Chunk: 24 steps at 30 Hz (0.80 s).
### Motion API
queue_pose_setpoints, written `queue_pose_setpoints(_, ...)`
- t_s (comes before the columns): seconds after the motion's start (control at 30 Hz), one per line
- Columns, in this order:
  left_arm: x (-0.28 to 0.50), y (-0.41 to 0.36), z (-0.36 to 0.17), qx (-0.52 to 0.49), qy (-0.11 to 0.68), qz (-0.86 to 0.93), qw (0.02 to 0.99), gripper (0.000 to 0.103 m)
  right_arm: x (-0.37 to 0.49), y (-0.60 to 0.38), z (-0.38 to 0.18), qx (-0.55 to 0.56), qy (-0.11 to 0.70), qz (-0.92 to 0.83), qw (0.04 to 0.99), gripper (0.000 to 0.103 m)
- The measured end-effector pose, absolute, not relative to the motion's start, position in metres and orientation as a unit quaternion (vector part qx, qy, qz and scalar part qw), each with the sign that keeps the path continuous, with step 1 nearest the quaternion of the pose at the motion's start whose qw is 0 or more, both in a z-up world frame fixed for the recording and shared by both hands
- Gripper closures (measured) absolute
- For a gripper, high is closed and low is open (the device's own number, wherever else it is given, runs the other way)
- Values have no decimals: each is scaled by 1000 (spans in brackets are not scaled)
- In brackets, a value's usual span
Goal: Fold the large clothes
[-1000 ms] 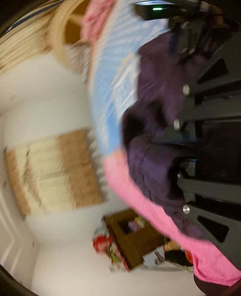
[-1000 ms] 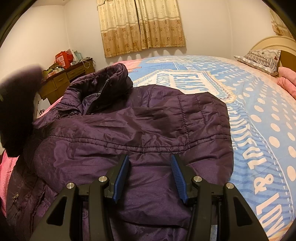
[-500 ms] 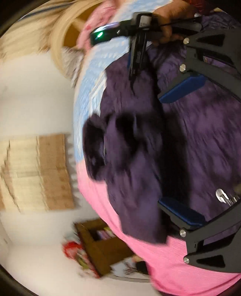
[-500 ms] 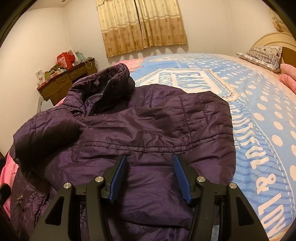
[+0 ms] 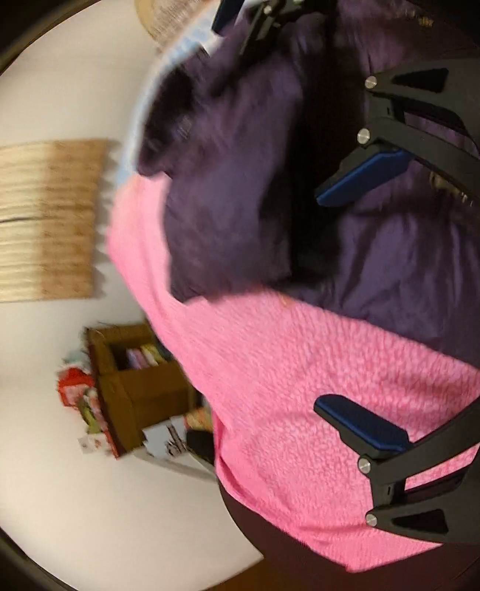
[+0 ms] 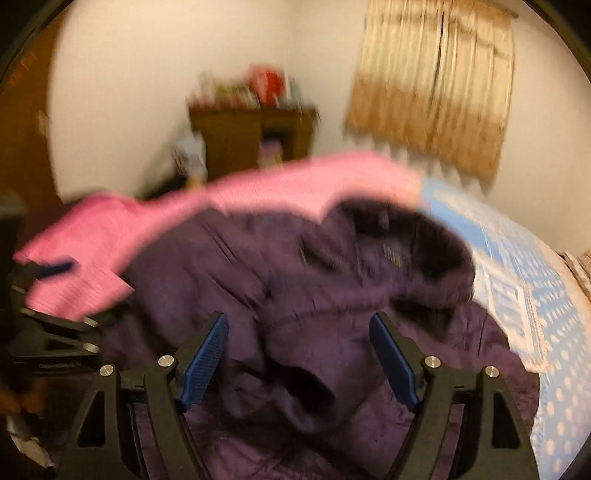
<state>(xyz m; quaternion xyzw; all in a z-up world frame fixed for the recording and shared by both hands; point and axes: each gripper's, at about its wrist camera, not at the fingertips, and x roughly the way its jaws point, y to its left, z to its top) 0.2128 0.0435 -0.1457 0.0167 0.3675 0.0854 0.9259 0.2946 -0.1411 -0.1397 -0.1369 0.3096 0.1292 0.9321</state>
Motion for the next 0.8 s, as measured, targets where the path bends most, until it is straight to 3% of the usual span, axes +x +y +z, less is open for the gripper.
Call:
queue_pose_setpoints(0.03,217,43,-148,17,376,89,922,0,304,-144,-147,-132,326,112,929,55)
queue_pose_setpoints(0.2,237,66,-159,-32,401,141,905,3,289,-219,-133,96,304,83,944,74)
queue_pose_setpoints(0.3,245,106,-174,-147,428,164,877,11,245,-268,-136,247,228,103,936,74)
queue_pose_setpoints(0.4,244,107,-167,-150,415,175,880,14,225,-296,-175,308,262,77,911,63)
queue_pose_setpoints(0.47,245,105,-169,-155,424,170,876,15,217,-308,-207,317,310,52,895,63)
queue_pose_setpoints(0.57,240,97,-164,-129,413,164,886,15,197,-328,-223,367,312,64,874,56)
queue_pose_setpoints(0.8,207,110,-121,-99,328,211,916,14,168,-343,-177,310,273,40,910,51)
